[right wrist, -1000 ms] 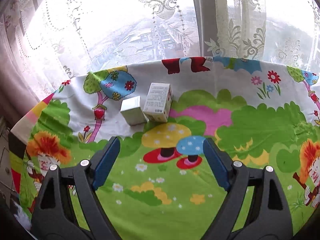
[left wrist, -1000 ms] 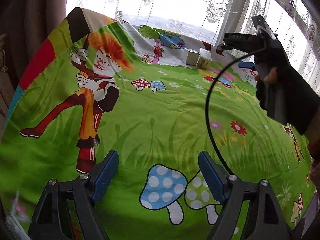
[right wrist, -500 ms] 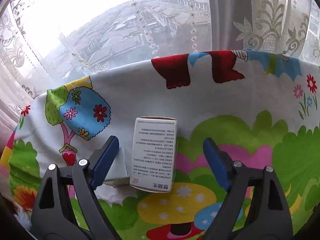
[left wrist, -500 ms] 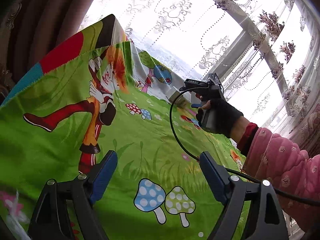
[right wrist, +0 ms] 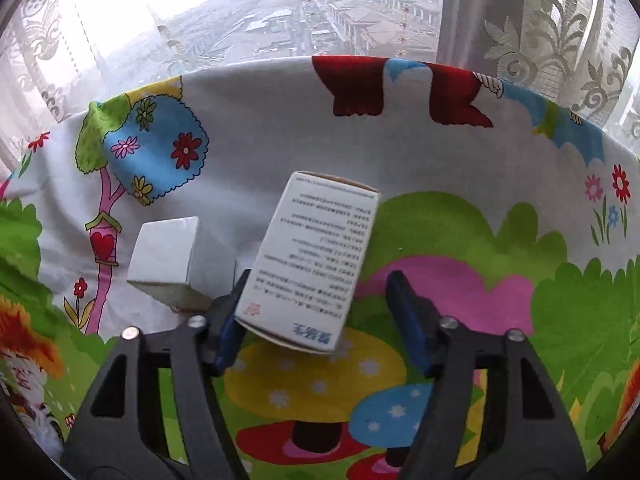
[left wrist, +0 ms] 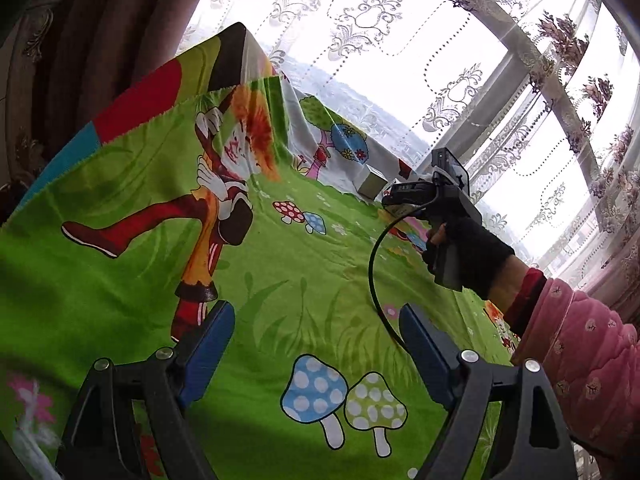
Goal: Organize rigid objects
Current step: 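Grasp the white cube box with the left tool while the right tool grasps the white medicine box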
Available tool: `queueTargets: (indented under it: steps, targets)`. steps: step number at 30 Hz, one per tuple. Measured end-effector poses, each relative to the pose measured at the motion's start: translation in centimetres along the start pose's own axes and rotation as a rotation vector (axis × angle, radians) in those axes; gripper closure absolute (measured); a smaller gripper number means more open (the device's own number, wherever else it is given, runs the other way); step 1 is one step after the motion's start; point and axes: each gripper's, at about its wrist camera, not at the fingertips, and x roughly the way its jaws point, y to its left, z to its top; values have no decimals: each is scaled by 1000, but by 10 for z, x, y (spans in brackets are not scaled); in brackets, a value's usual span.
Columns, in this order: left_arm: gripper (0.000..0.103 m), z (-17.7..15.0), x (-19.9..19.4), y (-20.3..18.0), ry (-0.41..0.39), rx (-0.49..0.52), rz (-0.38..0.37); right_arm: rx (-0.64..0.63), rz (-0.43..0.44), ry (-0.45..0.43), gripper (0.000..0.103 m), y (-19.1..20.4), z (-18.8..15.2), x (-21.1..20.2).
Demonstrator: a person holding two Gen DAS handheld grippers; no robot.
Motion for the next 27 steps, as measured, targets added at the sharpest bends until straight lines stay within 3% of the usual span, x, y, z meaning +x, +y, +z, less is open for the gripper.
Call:
queueTargets:
  steps: [4,6,7,8,9,14,20,22,24,25,26,27]
  targets:
    - [18,23,-5,-18,-49,34,41,-79,110,-69,60,-18,-39,-51]
    - [14,42,4,-32,-68,63,50,-148,104,-94,60,-32,-76,-87]
    - [7,52,14,-40,-70,72,71,-181,92,-100,60,-42,-98,-104]
    - [0,62,31,-48,-57,81,112,-201,84,-104,60,-52,-118,-119]
    - [0,72,52,-57,-28,94,145,-207,84,-105,60,-66,-139,-133]
    - [0,106,180,-110,66,205,160,-153,92,-93,59,-99,-220,-193]
    - [0,126,313,-166,108,422,346,-99,119,-117,59,-90,-272,-228]
    - [1,129,339,-170,153,428,387,-101,126,-130,59,-82,-279,-232]
    - [16,127,348,-167,194,409,374,-101,151,-138,59,-78,-284,-237]
    - [55,123,344,-165,219,397,357,-108,148,-144,59,-75,-285,-238]
    - [62,117,330,-166,198,406,349,-118,139,-148,59,-73,-286,-238]
    - [62,108,312,-166,192,414,299,-127,132,-152,59,-71,-287,-239]
